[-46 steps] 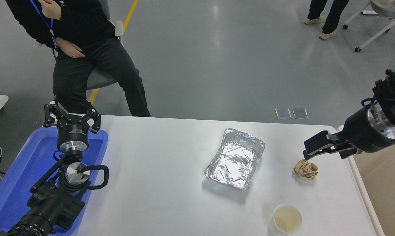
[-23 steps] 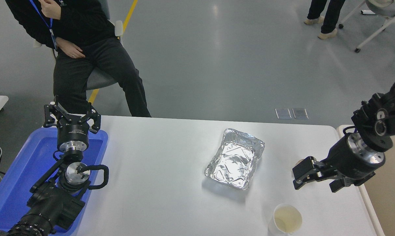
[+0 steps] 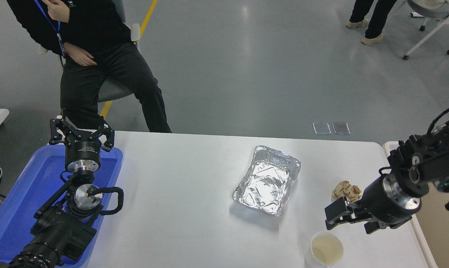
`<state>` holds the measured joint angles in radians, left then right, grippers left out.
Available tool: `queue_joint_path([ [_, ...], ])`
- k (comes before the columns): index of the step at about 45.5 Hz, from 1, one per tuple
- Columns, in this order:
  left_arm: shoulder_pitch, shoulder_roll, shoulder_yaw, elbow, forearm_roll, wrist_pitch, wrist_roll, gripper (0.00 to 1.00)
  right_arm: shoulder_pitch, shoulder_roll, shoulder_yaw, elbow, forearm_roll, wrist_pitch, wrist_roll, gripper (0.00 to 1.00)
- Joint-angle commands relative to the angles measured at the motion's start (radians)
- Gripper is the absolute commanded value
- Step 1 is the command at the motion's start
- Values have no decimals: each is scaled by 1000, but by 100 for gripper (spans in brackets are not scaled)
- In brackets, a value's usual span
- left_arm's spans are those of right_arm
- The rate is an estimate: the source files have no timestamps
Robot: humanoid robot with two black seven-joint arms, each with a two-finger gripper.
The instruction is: Pick up paper cup place in dustbin
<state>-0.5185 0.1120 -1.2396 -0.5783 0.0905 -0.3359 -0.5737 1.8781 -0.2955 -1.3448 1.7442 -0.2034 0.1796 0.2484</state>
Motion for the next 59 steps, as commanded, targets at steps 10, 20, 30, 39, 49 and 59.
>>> queue_joint_path([
  [10,0,0,0,0,0,0,0,99,-195,-5,47,-37,-16,-177,0,100],
  [20,0,0,0,0,0,0,0,99,-277,-2,87,-49,-18,-242,0,100],
  [30,0,0,0,0,0,0,0,99,-336,1,92,-94,-47,-273,0,100],
  [39,0,0,0,0,0,0,0,99,-349,-2,92,-101,-64,-281,0,99],
  [49,0,0,0,0,0,0,0,99,-356,-1,88,-111,-68,-281,0,90],
  [59,0,0,0,0,0,0,0,99,-363,-1,82,-126,-88,-296,0,64],
])
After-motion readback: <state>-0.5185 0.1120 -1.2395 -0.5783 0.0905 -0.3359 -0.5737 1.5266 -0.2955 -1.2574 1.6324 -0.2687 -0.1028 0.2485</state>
